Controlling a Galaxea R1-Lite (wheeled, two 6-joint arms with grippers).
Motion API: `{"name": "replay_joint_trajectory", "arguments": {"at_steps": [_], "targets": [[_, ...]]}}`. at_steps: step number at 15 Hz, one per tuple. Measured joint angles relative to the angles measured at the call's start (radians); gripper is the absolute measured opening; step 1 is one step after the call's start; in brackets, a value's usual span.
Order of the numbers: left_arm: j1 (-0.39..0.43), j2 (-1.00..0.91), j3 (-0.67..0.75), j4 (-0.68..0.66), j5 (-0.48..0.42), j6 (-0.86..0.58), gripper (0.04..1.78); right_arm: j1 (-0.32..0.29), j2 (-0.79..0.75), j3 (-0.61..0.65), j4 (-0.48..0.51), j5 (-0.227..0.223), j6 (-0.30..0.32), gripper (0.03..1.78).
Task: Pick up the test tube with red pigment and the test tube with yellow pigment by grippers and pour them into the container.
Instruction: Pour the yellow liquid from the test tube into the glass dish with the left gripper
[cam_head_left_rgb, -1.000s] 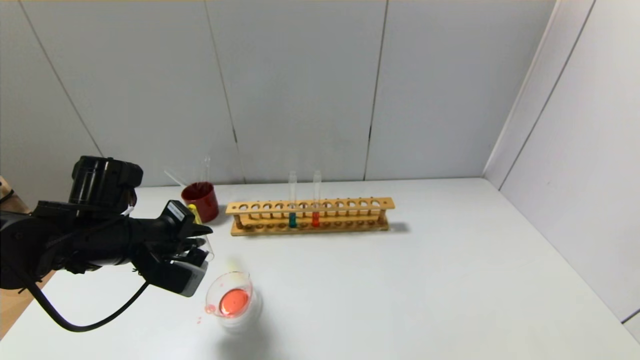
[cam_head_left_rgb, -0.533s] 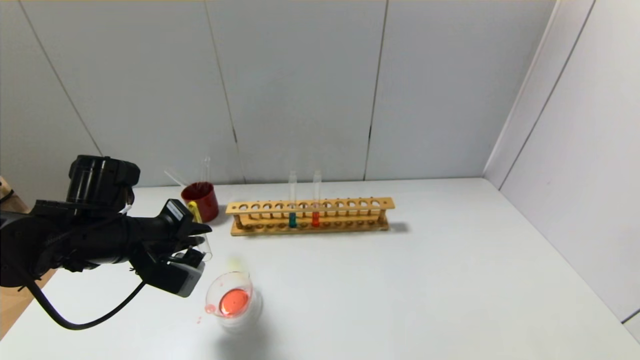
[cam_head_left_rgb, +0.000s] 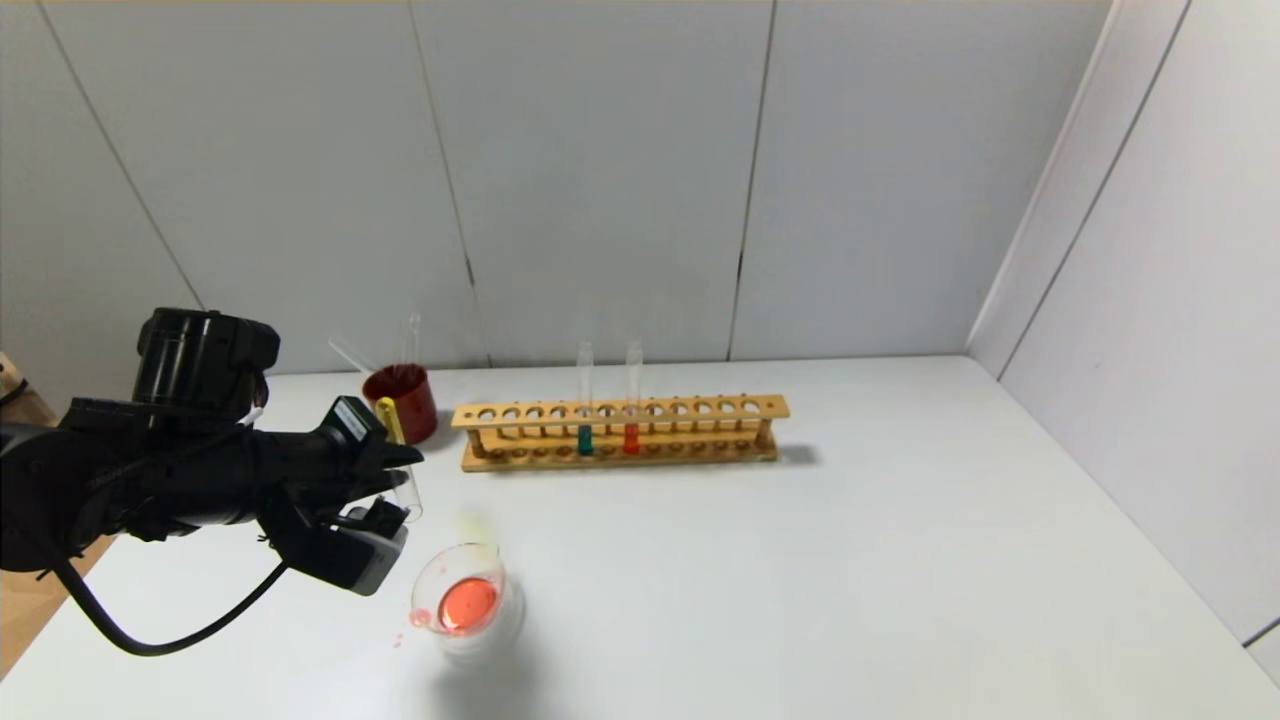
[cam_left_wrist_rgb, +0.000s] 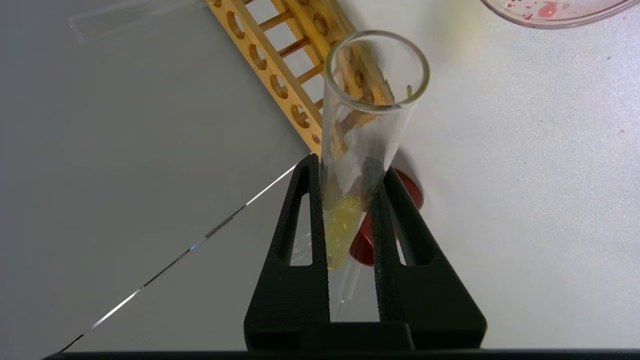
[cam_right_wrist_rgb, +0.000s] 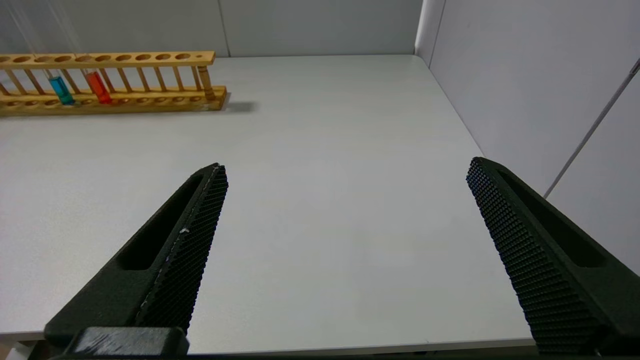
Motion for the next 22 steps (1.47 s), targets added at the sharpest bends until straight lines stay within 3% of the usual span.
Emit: {"name": "replay_joint_trajectory", "arguments": {"at_steps": [22], "targets": [[0.009, 0.014, -0.001, -0.001, -0.013, 0.041, 0.30, 0.000, 0.000, 0.000, 0.000, 0.000, 0.000, 1.75]]}}
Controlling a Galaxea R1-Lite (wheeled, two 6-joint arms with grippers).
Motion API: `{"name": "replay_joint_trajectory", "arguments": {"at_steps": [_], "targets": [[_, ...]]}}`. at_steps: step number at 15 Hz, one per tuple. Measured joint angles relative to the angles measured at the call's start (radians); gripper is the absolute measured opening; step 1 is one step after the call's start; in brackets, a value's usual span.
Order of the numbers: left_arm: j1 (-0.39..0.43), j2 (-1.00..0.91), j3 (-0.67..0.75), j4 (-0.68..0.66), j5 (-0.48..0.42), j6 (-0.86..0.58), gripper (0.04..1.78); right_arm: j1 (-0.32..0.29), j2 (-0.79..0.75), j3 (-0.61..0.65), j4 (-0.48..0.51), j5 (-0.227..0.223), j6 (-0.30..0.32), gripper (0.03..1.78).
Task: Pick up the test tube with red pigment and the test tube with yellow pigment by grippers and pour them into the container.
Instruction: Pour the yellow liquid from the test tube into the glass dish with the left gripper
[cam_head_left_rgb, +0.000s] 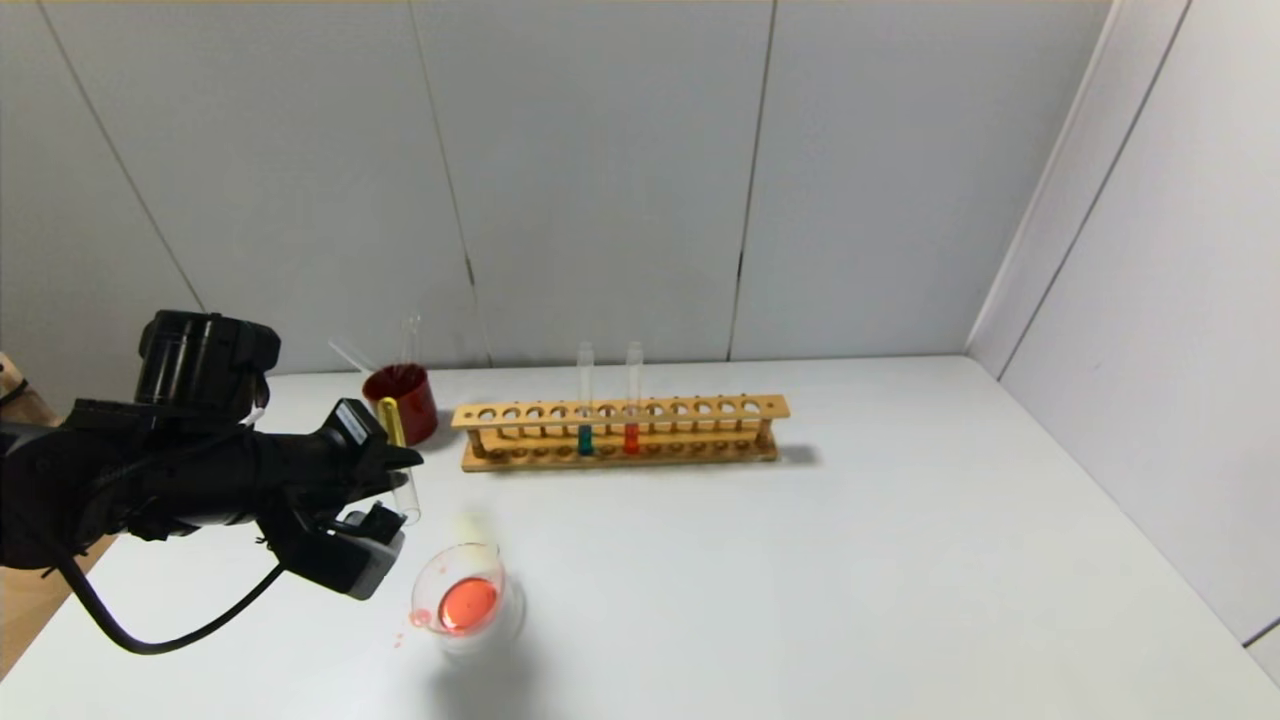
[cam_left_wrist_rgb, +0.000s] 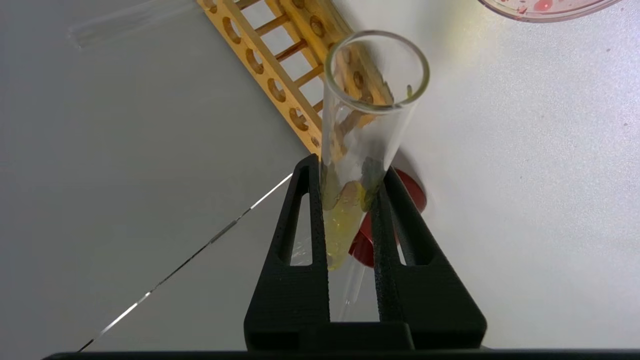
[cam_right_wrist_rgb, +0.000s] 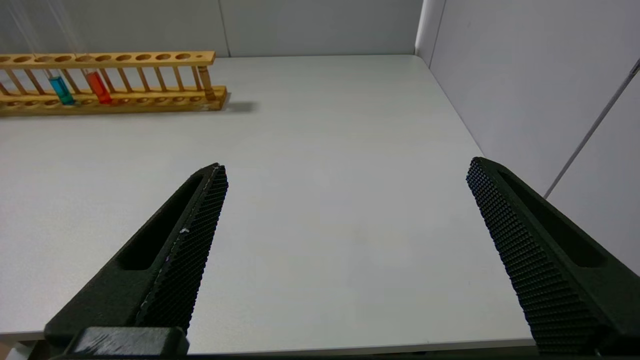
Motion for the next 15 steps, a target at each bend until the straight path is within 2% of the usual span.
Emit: {"name": "replay_joint_trajectory", "arguments": {"at_steps": [6, 15], "targets": [[0.005, 0.076, -0.010, -0.143, -0.001, 0.002, 0.30, 0.000, 0.000, 0.000, 0.000, 0.000, 0.000, 1.75], [0.023, 0.112, 0.004, -0.143, -0.004, 0.026, 0.30, 0.000, 0.000, 0.000, 0.000, 0.000, 0.000, 1.75]]}}
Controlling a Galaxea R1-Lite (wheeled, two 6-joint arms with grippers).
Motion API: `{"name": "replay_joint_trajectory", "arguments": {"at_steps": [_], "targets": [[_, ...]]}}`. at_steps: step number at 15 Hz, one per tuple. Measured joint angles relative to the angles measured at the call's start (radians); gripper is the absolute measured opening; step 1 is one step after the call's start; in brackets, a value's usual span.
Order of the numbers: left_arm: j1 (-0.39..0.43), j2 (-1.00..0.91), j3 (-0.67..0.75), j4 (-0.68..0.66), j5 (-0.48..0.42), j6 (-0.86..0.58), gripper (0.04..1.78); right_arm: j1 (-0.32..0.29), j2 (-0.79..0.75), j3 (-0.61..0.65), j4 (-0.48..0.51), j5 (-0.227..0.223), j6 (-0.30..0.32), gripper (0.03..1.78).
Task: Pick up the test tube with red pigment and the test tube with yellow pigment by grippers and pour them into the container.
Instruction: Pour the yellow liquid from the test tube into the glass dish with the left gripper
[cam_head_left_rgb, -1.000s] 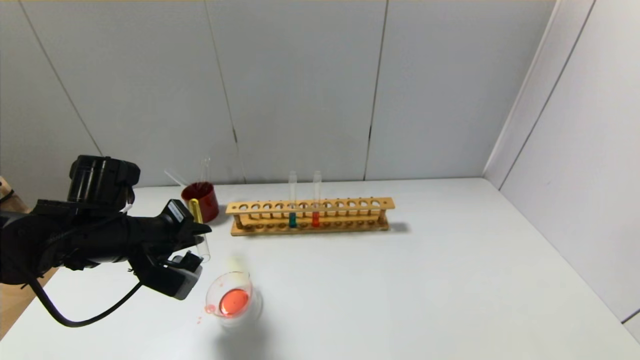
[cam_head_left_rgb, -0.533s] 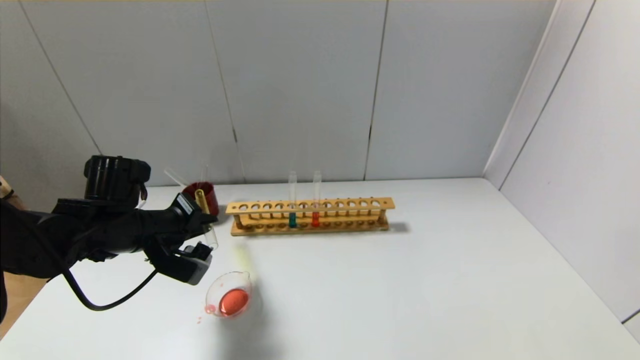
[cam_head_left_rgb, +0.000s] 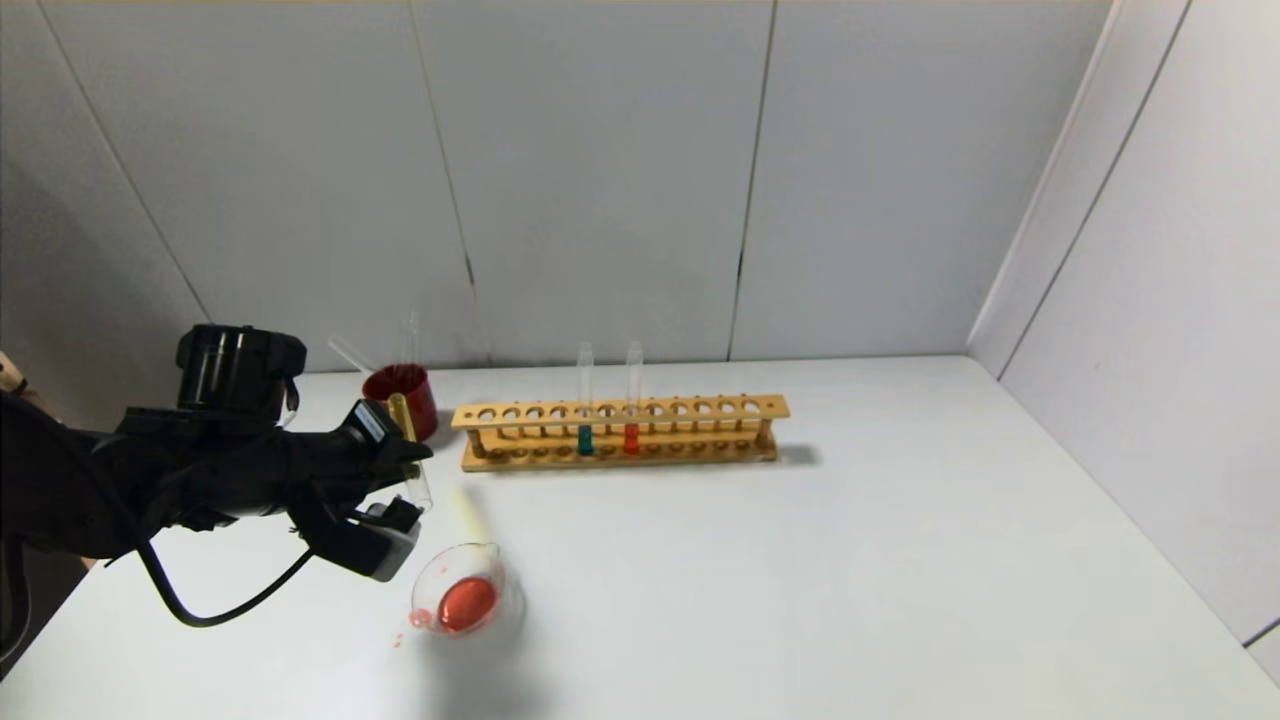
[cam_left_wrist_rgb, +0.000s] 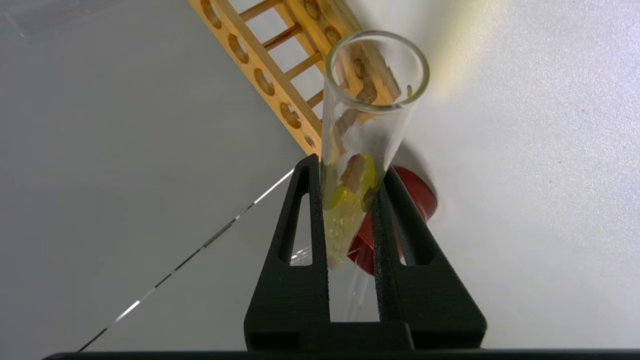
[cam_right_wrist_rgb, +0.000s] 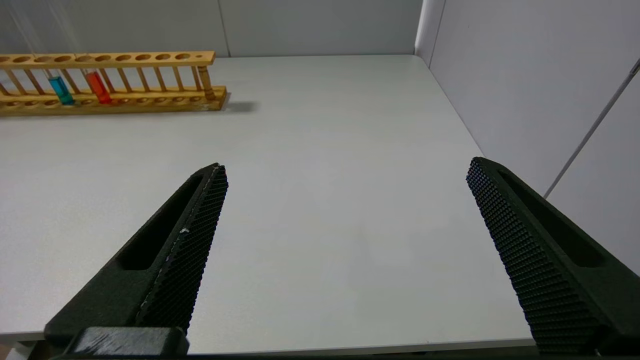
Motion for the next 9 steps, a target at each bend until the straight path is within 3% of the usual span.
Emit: {"name": "replay_joint_trajectory", "arguments": {"at_steps": [9], "targets": [[0.001, 0.000, 0.003, 0.000, 0.000, 0.026, 0.30, 0.000, 0.000, 0.000, 0.000, 0.000, 0.000, 1.75]]}}
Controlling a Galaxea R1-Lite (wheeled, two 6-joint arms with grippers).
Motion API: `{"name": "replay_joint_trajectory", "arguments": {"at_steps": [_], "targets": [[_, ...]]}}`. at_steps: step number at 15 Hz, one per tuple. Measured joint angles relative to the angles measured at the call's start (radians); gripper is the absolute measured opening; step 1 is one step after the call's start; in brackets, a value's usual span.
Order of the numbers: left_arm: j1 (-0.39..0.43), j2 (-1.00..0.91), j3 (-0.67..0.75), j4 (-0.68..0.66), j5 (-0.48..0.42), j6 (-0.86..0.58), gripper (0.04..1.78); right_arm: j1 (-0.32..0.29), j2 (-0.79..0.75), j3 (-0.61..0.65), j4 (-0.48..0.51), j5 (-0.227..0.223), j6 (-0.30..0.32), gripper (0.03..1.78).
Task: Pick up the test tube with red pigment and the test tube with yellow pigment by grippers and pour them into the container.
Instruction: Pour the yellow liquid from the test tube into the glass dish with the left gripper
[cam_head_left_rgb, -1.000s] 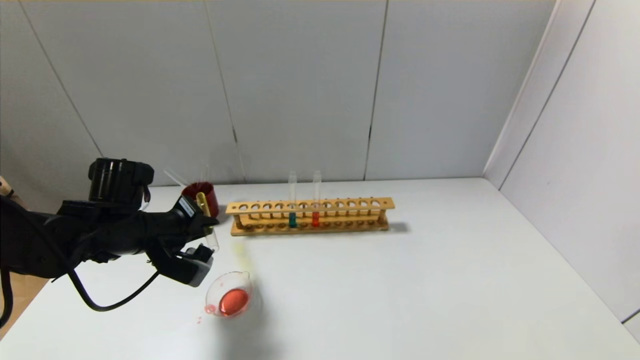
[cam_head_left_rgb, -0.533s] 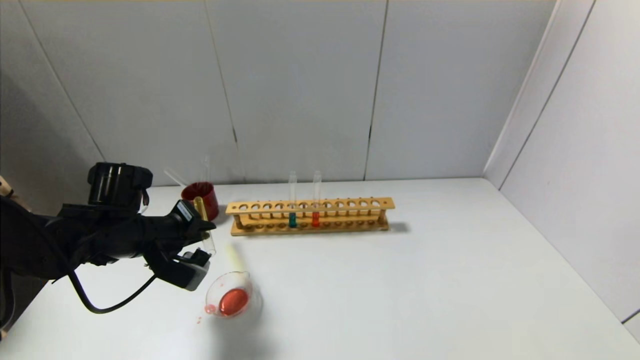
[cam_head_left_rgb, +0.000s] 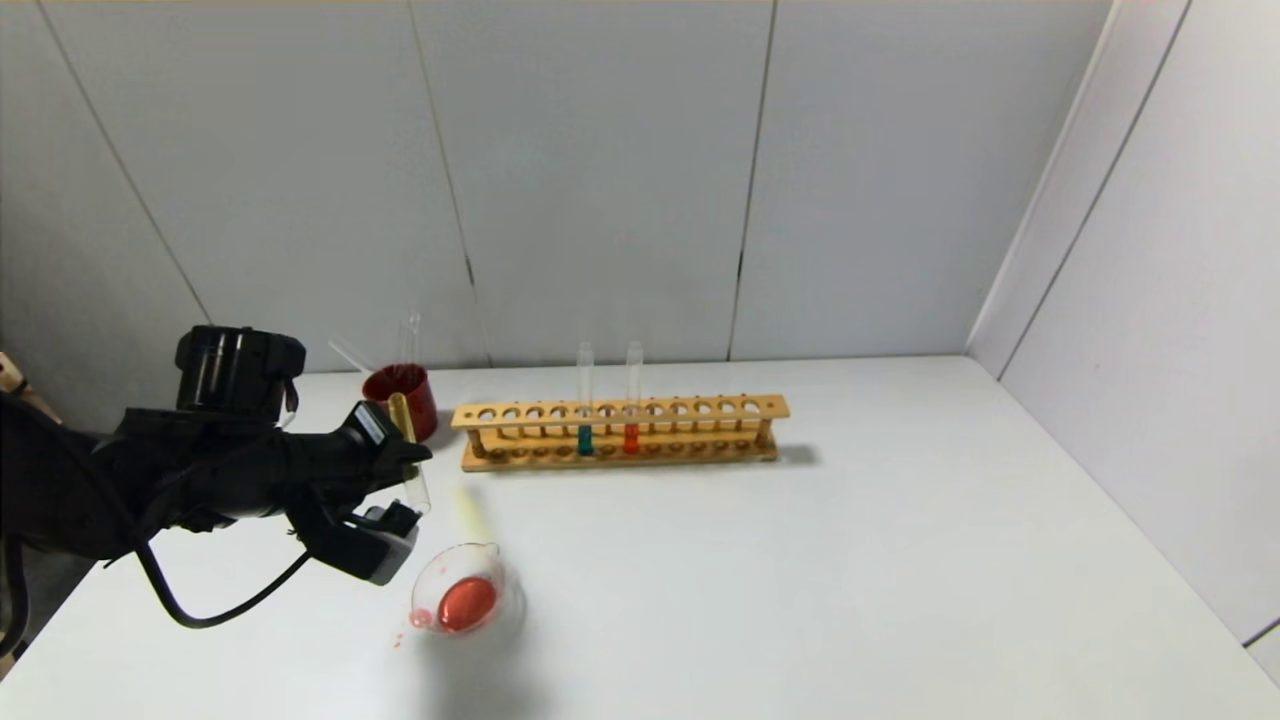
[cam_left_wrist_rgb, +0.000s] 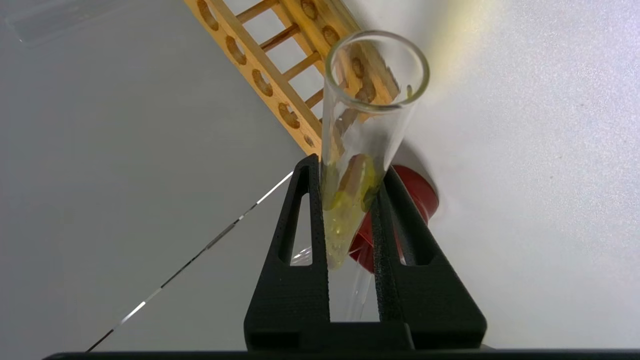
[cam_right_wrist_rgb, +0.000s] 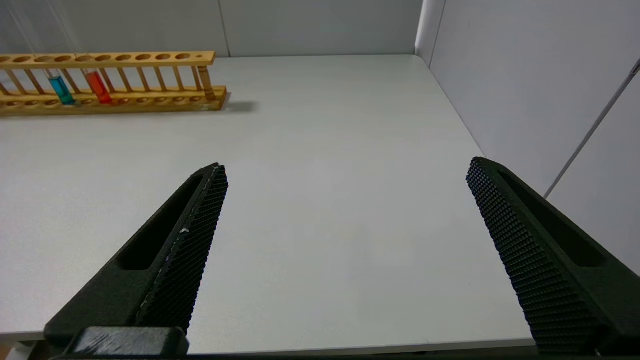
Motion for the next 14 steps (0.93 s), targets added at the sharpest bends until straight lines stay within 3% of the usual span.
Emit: {"name": "replay_joint_trajectory", "arguments": {"at_steps": [14], "targets": [[0.007, -0.011, 0.013, -0.003, -0.003, 0.011, 0.30, 0.000, 0.000, 0.000, 0.000, 0.000, 0.000, 1.75]]}}
